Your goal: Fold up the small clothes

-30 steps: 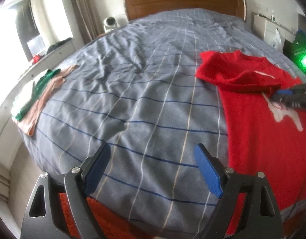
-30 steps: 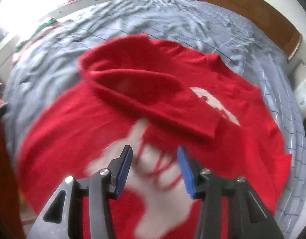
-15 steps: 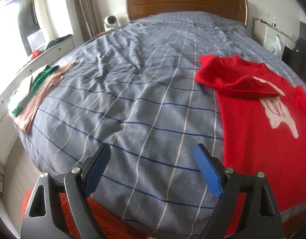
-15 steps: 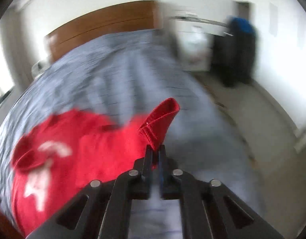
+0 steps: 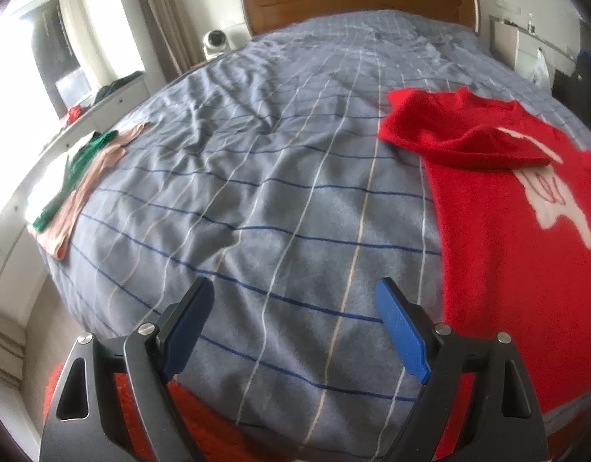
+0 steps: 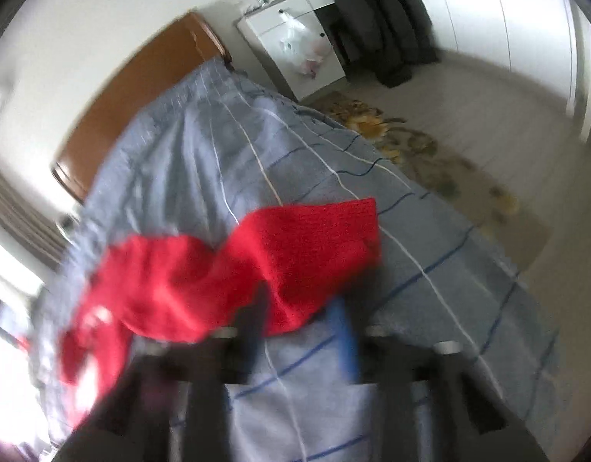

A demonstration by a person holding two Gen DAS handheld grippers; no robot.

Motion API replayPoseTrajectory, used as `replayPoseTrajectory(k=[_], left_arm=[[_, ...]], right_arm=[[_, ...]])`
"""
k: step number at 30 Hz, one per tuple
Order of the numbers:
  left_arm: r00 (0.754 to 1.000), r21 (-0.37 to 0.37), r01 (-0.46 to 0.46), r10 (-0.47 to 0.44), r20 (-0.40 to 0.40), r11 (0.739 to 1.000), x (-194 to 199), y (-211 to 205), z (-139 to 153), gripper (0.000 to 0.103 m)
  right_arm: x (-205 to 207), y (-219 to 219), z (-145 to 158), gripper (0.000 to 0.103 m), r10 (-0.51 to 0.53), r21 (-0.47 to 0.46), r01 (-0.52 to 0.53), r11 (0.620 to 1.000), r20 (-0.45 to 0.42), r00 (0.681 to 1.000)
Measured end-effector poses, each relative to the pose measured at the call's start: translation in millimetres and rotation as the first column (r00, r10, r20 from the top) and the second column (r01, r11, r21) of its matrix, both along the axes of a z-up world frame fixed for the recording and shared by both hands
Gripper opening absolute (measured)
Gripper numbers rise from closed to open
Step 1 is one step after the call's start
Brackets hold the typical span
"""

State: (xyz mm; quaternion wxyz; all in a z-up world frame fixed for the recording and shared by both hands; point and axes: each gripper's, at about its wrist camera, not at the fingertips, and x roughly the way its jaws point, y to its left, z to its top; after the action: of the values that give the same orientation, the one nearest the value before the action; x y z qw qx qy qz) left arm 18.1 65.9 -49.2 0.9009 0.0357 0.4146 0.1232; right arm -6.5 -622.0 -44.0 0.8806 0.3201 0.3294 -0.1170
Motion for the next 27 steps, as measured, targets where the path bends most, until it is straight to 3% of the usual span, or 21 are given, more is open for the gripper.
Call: replayPoseTrajectory(k=[4, 5, 6, 7, 11, 14, 18, 20, 22, 24, 25, 27], left_arm=[[1.0, -0.025, -0.006, 0.006, -0.017, 1.0, 2.6, 1.9, -2.4, 0.087], [1.0, -0.026, -0.006, 0.005, -0.016, 1.0, 2.3, 1.4, -2.4, 0.087], [1.0, -0.023, -0.005, 0.004, -0.014, 1.0, 1.7, 0.6, -2.0, 0.087], [1.0, -0.019, -0.004, 0.003, -0.012, 1.0, 2.0, 0.6, -2.1, 0.087], [1.0, -0.008, 0.005, -0.005, -0.011, 1.0, 1.7, -1.7, -3.8, 0.087], [1.0, -0.002, 0.01, -0.01, -0.021, 1.0, 3.6, -4.0, -6.1, 0.087], [0.999, 0.015, 0.027, -0.026, -0.032, 1.0, 3.1, -9.4, -8.3, 0.087], [0.999, 0.037, 0.036, -0.035, -0.035, 0.999, 2.3, -13.4, -9.1, 0.087], [0.998, 0.064, 0.048, -0.046, -0.031, 0.997, 0.1, -18.2, -8.8, 0.087], [0.998, 0.081, 0.064, -0.062, -0.024, 0.995, -3.3, -22.0, -6.2, 0.087], [0.997, 0.087, 0.08, -0.078, -0.023, 0.993, -5.2, -25.8, -3.3, 0.087], [0.991, 0.082, 0.131, -0.129, -0.034, 0.988, -4.6, -34.2, 4.2, 0.087]], right_arm=[[-1.5, -22.4, -9.6, 0.051, -0.076, 0.155, 0.068, 0.986, 0.043, 0.996], [-0.5, -29.0, -14.1, 0.041, -0.106, 0.196, 0.097, 0.976, 0.038, 0.994], [-0.4, -33.1, -16.3, 0.009, -0.127, 0.211, 0.119, 0.97, 0.025, 0.992], [-0.6, -34.8, -15.8, 0.004, -0.152, 0.19, 0.151, 0.97, -0.011, 0.988], [-13.7, -27.4, 5.7, 0.004, -0.214, 0.021, 0.215, 0.976, -0.049, 0.976], [-16.4, -34.6, -18.5, 0.003, -0.248, 0.021, 0.255, 0.967, -0.154, 0.956], [-16.8, -30.9, -27.4, 0.003, -0.256, 0.005, 0.259, 0.966, -0.15, 0.955], [-19.9, -29.0, -27.6, 0.005, -0.261, -0.018, 0.261, 0.965, -0.135, 0.956], [-23.6, -26.8, -25.2, 0.014, -0.288, -0.043, 0.285, 0.958, -0.115, 0.951], [-40.0, -18.4, -6.7, 0.036, -0.416, -0.165, 0.401, 0.901, -0.064, 0.907], [-48.0, -12.2, 4.6, 0.036, -0.448, -0.217, 0.436, 0.873, -0.006, 0.894], [-50.9, 1.4, 23.2, 0.036, -0.387, -0.262, 0.396, 0.88, 0.089, 0.918]])
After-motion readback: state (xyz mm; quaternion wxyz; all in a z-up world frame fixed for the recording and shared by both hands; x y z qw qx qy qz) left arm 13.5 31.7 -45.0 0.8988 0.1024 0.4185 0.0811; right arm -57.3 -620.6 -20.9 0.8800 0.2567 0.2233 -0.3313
